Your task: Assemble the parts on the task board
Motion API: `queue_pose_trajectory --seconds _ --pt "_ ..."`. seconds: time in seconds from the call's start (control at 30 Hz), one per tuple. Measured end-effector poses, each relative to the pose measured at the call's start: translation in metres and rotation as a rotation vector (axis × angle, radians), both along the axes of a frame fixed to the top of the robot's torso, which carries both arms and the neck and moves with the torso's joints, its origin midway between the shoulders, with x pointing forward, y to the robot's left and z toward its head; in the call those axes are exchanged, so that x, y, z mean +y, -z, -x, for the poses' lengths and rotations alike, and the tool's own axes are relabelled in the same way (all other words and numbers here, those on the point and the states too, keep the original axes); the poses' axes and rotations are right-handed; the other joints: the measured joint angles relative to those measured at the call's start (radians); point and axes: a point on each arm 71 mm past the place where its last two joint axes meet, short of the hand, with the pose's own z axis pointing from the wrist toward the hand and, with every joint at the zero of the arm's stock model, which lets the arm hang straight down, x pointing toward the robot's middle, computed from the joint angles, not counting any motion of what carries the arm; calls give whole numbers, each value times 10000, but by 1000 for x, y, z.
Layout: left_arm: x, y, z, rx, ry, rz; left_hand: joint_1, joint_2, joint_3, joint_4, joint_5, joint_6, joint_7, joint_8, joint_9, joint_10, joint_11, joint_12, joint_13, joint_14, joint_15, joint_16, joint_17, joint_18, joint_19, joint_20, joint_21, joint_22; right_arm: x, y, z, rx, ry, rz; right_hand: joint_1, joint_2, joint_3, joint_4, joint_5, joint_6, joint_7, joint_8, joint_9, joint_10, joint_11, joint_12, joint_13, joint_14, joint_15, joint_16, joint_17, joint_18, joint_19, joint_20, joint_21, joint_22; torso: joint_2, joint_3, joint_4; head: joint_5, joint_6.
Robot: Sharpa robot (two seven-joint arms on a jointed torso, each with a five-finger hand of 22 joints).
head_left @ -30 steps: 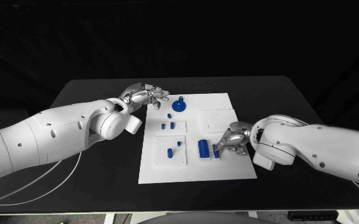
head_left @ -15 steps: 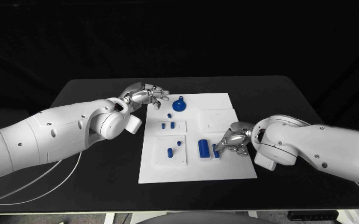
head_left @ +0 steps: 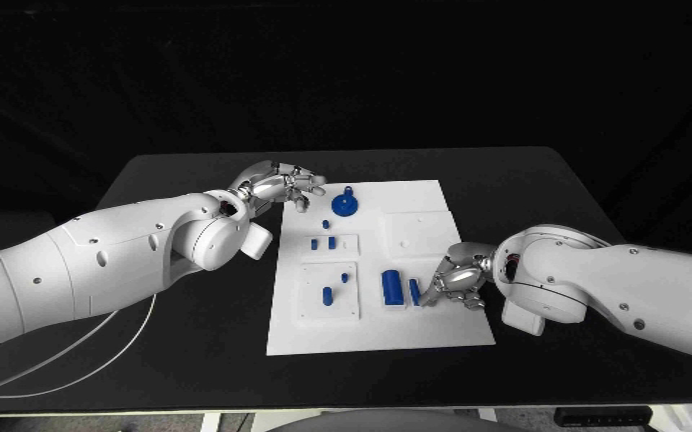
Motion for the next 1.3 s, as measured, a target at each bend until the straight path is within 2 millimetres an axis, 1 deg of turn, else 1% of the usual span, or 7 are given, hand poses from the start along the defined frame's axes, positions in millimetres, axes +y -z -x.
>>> queue_pose_trajectory --seconds 0.27,0.4,0.67,0.7,0.87,1.0,1.3 --pt "0 0 0 3 -4 -3 0 0 0 0 0 0 0 0 0 0 0 0 0 0 0 0 -1 -7 0 0 0 7 1 2 2 197 -278 55 41 41 -58 -58 0 0 -1 0 14 0 0 0 10 2 3 0 6 0 -1 1 0 0 0 1 -2 -12 4" --pt "0 0 0 6 -3 -3 0 0 0 0 0 0 0 0 1 0 0 0 0 0 0 0 -2 -13 0 0 0 6 2 2 3 196 -333 75 150 150 -127 -41 0 0 -1 2 34 0 0 0 10 -10 -7 0 15 0 -1 2 0 0 0 2 0 -19 5" --pt "1 0 0 10 -8 -7 0 0 0 0 0 0 0 0 1 0 0 0 0 0 0 0 -1 -32 0 0 0 5 4 3 0 112 -362 122 -216 791 -311 143 0 19 -20 6 78 0 0 0 9 -39 -35 1 27 0 -2 4 0 0 0 -7 11 -20 -7" --pt "1 0 0 11 -10 -8 0 0 0 0 0 0 0 0 1 0 0 0 0 0 0 0 4 -36 0 0 0 5 4 3 0 100 -361 130 -255 952 -317 224 0 21 -22 32 78 0 -1 0 9 -40 -35 1 27 0 -2 4 0 0 0 -7 12 -12 -11" --pt "1 0 1 17 -14 -11 0 0 0 0 0 0 1 0 -8 0 0 0 0 0 0 0 7 -61 0 0 -38 15 6 4 -1 81 -405 154 -257 1223 -230 345 0 38 -38 62 78 1 -1 0 9 -40 -34 1 35 2 -2 4 0 0 3 -6 11 7 -25" --pt "1 0 1 21 -6 -14 0 0 0 0 0 1 1 0 -8 0 0 0 0 0 0 0 6 16 0 0 -38 14 10 4 -1 107 -506 153 -164 1306 59 283 0 40 -41 63 74 0 -1 0 8 -42 -32 0 36 1 -43 -35 1 0 7 -2 12 23 -37" --pt "1 0 1 39 -3 -34 40 40 0 0 0 1 1 0 -7 0 0 0 0 0 0 0 5 66 -1 1 -38 13 11 4 -2 131 -563 217 199 1200 592 -83 0 64 -52 51 69 1 -1 0 19 -44 -30 0 36 2 -72 -36 1 0 4 1 0 37 -65"
